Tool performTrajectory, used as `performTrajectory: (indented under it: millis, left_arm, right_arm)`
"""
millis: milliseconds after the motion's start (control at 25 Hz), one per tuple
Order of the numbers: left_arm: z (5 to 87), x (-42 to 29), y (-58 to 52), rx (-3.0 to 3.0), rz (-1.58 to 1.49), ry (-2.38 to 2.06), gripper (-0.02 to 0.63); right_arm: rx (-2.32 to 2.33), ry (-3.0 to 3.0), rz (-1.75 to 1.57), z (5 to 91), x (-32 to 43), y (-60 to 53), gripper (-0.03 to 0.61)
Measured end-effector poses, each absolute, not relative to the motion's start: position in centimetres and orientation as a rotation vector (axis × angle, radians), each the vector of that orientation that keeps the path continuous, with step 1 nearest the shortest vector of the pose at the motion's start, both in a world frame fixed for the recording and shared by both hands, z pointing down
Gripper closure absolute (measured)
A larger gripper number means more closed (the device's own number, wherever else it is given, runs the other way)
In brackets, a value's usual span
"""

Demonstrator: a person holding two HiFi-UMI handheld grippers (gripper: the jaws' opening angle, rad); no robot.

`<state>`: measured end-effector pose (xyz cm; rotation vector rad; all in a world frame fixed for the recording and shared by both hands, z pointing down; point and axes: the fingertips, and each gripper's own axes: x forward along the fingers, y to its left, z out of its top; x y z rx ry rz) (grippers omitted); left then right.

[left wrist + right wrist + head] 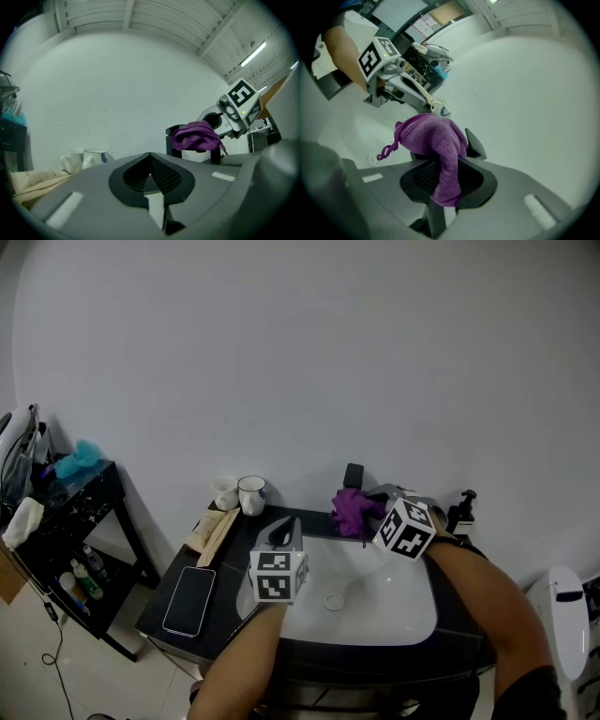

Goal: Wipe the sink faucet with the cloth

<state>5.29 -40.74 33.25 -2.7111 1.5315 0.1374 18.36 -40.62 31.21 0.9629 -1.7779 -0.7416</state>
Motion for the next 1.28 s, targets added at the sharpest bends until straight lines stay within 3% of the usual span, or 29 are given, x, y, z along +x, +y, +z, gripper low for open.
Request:
performTrajectory:
  millis: [360, 600, 800, 1280]
  left_arm:
    - [33.7, 5.4, -40.7, -2.706, 0.088, 1.536, 0.597]
    - [33.6, 5.7, -40.7, -2.688, 0.101, 1.528, 0.595]
    - [33.7, 5.4, -41.0, -2.687, 0.083, 1.546, 0.596]
    - [33.6, 6.8, -40.7, -2.730, 0.106, 1.469, 0.596]
  right_arm:
    - [0.942, -1.871, -0.803, 32.0, 17.4, -35.0, 0.491]
    - [0.787, -1.889, -0.790, 38.0, 16.5, -30.9, 0.488]
    - [0.871, -1.865, -0.755, 41.0, 17.5, -33.5, 0.486]
    - [1.204, -1.817, -0.752, 37.9, 19.4, -42.1, 0.489]
